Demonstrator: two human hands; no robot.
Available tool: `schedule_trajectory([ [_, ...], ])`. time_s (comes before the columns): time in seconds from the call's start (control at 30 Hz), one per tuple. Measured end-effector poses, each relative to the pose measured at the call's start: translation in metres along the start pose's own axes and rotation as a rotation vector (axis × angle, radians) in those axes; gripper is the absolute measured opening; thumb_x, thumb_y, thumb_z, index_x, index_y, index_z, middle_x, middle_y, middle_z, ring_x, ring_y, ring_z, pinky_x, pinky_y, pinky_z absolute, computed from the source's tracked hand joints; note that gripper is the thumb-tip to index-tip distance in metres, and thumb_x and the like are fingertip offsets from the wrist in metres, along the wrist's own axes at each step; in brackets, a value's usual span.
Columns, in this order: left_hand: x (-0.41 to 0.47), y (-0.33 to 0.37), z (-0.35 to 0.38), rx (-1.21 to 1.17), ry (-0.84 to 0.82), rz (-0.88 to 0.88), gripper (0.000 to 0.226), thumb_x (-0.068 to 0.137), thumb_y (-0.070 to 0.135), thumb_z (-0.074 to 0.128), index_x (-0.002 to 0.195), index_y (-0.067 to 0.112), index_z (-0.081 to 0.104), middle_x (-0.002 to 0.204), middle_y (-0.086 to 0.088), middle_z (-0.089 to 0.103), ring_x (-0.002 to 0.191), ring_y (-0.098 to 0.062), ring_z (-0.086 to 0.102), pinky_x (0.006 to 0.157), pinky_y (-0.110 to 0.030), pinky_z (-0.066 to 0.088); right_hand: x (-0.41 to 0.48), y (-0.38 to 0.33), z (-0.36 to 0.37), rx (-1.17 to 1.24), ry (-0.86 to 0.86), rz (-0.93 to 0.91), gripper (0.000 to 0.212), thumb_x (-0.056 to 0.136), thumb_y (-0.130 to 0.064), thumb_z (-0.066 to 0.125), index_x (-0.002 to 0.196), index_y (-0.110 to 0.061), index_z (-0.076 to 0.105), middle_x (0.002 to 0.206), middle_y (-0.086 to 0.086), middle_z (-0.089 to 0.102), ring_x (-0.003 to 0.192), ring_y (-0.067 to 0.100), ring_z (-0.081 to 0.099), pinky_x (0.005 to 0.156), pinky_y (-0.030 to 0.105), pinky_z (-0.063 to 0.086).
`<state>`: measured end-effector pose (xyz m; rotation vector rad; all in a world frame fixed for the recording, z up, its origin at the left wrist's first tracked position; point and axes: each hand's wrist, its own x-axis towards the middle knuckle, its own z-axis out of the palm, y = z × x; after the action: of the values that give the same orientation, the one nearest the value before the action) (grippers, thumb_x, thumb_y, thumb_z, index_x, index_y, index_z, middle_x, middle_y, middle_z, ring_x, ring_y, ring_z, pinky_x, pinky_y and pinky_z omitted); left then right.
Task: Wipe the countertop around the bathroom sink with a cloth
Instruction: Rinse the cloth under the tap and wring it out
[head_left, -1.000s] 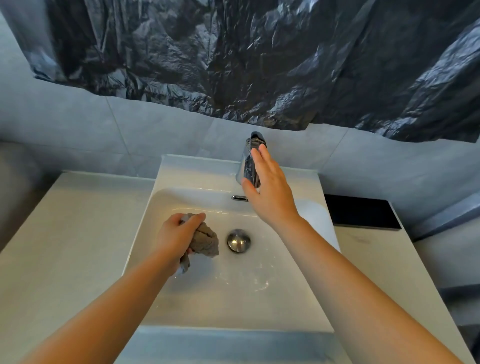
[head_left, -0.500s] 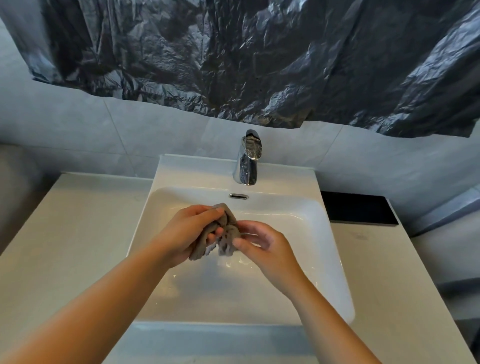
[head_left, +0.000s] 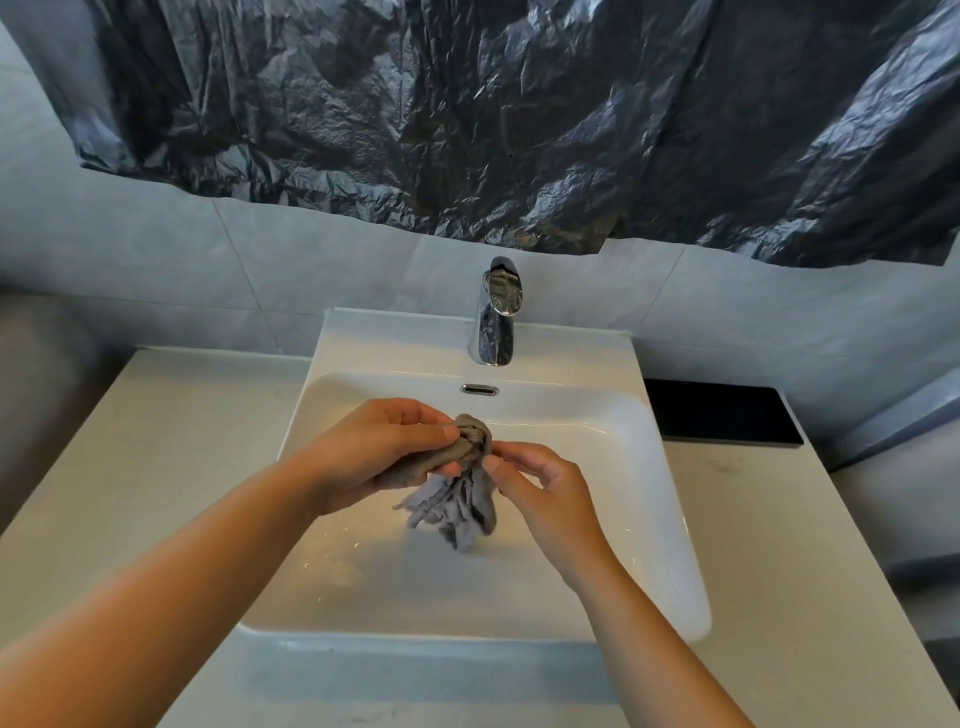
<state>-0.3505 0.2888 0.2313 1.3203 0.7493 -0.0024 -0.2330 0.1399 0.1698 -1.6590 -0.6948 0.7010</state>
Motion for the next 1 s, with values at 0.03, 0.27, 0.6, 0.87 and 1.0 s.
schedule_trajectory([
  [0.03, 0.000, 0.001, 0.000, 0.022, -0.004, 0.001, 0.017, 0.088, 0.014, 0.062, 0.101, 0.004, 0.063, 0.081, -0.009, 0.071, 0.065, -0.010, 0.066, 0.050, -0.018, 0.045, 0.000, -0.001, 0.000, 0.003, 0.002, -0.015, 0.011, 0.086, -0.020, 0.068, 0.093, -0.027, 0.073, 0.096, -0.007, 0.071, 0.092, 0.005, 0.064, 0.079, 0.017, 0.050],
  [0.27, -0.002, 0.013, -0.016, 0.599, 0.103, 0.153, 0.016, 0.079, 0.033, 0.072, 0.086, 0.019, 0.071, 0.067, -0.003, 0.069, 0.052, -0.007, 0.055, 0.052, -0.021, 0.044, 0.005, -0.012, -0.019, -0.058, -0.054, -0.011, 0.021, 0.095, -0.019, 0.053, 0.077, -0.019, 0.064, 0.073, -0.009, 0.062, 0.073, 0.003, 0.056, 0.066, 0.015, 0.044],
  [0.6, 0.007, 0.022, -0.017, 0.552, 0.144, 0.228, 0.022, 0.078, 0.035, 0.073, 0.080, 0.014, 0.068, 0.062, -0.006, 0.058, 0.050, -0.013, 0.044, 0.049, -0.025, 0.039, 0.013, -0.028, -0.036, -0.428, -0.155, -0.142, 0.032, 0.076, -0.038, 0.076, 0.092, -0.034, 0.048, 0.078, -0.009, 0.056, 0.066, 0.003, 0.055, 0.055, 0.015, 0.044],
  [0.87, 0.004, 0.034, -0.017, 0.739, 0.113, 0.335, 0.038, 0.063, 0.046, 0.081, 0.093, 0.034, 0.061, 0.069, 0.006, 0.060, 0.060, -0.011, 0.055, 0.057, -0.024, 0.047, 0.019, -0.021, -0.049, -0.354, -0.010, -0.250, 0.008, 0.093, -0.020, 0.057, 0.088, -0.025, 0.061, 0.090, -0.014, 0.068, 0.092, -0.001, 0.061, 0.075, 0.015, 0.048],
  [1.0, 0.008, 0.028, -0.017, 0.972, 0.125, 0.413, 0.022, 0.072, 0.052, 0.072, 0.086, 0.039, 0.061, 0.078, 0.014, 0.064, 0.072, -0.009, 0.059, 0.070, -0.039, 0.054, 0.015, -0.027, -0.040, -0.223, -0.002, -0.204, 0.013, 0.097, -0.015, 0.049, 0.085, -0.018, 0.053, 0.071, -0.007, 0.055, 0.064, -0.001, 0.051, 0.060, 0.012, 0.041],
])
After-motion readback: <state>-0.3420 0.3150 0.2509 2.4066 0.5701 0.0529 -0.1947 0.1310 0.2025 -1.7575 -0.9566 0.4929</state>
